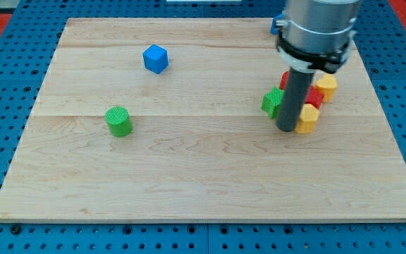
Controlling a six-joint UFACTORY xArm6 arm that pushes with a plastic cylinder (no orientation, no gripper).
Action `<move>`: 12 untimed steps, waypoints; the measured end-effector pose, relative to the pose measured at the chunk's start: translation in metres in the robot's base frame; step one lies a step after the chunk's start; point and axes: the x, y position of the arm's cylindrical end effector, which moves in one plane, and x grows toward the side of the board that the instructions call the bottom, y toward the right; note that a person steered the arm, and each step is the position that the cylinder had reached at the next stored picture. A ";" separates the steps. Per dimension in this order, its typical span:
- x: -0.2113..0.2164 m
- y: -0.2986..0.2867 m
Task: Slide the green star to the left
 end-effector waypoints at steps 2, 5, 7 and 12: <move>-0.041 -0.040; -0.017 -0.059; -0.022 -0.059; -0.097 -0.184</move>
